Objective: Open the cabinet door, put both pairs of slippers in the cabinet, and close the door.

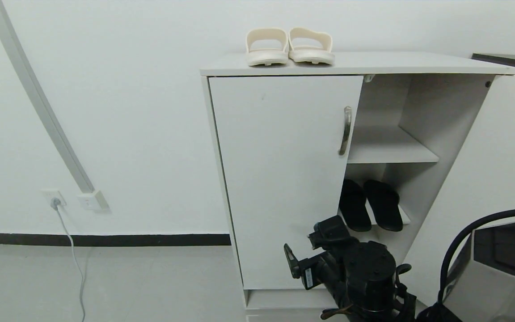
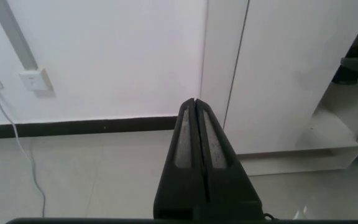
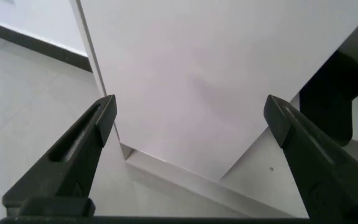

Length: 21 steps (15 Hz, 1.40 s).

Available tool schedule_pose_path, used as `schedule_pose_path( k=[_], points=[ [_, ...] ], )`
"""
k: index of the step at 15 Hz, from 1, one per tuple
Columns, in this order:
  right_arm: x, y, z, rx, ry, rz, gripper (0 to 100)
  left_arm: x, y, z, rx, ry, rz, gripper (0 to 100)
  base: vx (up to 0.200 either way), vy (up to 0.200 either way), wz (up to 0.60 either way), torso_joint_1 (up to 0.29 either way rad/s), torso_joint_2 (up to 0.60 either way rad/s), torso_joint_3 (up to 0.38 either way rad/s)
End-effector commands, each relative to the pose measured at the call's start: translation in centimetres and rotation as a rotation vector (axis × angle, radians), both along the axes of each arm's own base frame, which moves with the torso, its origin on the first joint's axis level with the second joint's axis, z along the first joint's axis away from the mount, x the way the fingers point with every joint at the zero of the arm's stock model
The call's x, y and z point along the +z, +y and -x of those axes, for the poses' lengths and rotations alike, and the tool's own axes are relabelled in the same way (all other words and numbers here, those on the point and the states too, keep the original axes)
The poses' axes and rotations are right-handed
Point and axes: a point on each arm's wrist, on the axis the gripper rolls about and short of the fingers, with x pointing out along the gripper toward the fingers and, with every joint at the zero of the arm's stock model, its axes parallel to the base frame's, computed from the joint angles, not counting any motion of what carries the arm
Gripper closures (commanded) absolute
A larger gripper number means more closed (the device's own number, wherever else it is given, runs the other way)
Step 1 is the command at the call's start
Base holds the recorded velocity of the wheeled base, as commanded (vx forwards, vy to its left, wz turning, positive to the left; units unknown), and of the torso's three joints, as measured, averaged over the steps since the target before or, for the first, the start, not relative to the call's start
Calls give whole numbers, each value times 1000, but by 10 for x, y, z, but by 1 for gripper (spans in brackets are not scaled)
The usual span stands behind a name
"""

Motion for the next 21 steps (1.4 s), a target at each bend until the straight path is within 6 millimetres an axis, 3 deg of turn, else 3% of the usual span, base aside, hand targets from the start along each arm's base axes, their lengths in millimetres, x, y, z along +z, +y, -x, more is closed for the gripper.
schedule_pose_path(
  k=[1,12,21],
  points=[
    [-3,1,-1,-2,1,2,0,0,0,0,0,2,0,100,0,0,0,0,0,0],
    [-2,1,-1,7,-25,-20,0,0,0,0,2,2,1,100,0,0,0,0,-9,-12],
    [0,1,-1,7,-34,-31,0,0,0,0,3,2,4,100,0,0,0,53,-398,-340]
  ],
)
